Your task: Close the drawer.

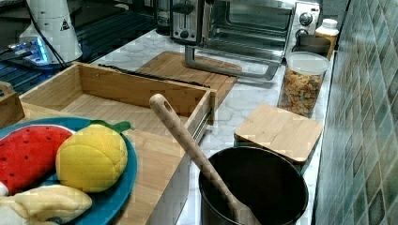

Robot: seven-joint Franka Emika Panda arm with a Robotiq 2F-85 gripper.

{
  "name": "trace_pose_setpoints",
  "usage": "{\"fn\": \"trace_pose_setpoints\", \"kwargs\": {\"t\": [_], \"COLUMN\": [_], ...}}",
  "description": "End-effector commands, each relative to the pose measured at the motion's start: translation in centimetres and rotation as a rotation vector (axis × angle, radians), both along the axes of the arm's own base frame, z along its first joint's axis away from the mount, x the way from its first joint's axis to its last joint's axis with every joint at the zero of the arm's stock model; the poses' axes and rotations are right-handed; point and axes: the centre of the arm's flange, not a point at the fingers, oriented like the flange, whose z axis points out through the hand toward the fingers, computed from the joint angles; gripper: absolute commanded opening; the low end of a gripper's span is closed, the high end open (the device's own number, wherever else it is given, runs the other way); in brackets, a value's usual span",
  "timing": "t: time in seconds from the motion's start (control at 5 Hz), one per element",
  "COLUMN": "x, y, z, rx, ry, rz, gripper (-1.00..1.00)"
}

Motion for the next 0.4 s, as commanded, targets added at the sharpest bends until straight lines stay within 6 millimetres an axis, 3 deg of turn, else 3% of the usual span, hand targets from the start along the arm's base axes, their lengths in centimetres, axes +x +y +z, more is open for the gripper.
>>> {"fn": "trace_pose_setpoints", "kwargs": {"t": [0.2, 0.4], "x": [-0.2, -1.8], "y": [0.0, 0.7], "z": [-0.4, -1.2], "rx": [0.001, 0.066], "ry": [0.009, -0.008], "rz": [0.0, 0.101], "gripper": [-1.0, -1.0]}}
